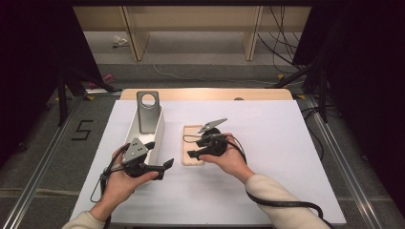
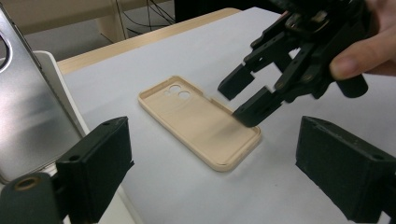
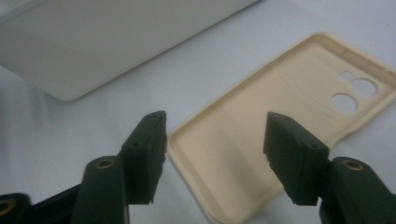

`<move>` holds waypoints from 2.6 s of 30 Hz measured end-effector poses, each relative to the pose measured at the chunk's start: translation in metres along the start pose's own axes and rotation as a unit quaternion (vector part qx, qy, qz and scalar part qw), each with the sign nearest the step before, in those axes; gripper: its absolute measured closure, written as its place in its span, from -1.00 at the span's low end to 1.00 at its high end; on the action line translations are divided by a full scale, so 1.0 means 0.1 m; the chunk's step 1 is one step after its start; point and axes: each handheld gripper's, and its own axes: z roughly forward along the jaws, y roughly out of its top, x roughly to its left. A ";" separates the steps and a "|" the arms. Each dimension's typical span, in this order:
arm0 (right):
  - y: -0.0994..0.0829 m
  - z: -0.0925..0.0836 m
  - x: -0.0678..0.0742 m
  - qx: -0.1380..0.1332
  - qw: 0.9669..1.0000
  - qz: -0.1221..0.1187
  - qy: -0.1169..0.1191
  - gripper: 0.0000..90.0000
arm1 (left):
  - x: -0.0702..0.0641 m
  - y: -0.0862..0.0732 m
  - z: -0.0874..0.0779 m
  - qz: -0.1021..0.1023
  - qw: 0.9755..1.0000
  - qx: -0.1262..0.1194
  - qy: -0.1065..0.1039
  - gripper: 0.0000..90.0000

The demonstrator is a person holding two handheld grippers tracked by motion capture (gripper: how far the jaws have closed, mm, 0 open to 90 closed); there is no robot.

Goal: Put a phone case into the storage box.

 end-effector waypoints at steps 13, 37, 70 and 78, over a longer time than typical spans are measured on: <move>-0.29 -0.78 -0.13 -0.069 0.996 -0.021 -0.054 -0.62 | -0.04 0.01 0.01 0.016 1.000 0.009 -0.001 -0.75; -0.86 -1.47 -0.14 -0.094 0.991 -0.013 -0.096 -0.64 | -0.13 0.21 0.07 0.099 0.994 0.054 -0.002 -0.66; -1.00 -1.62 -0.14 -0.105 0.989 0.003 -0.103 -0.64 | -0.35 0.52 0.79 0.294 0.932 0.210 -0.019 -0.57; -1.00 -1.62 -0.14 -0.105 0.989 0.006 -0.103 -0.64 | -0.47 0.49 0.96 0.328 0.914 0.236 -0.033 -0.56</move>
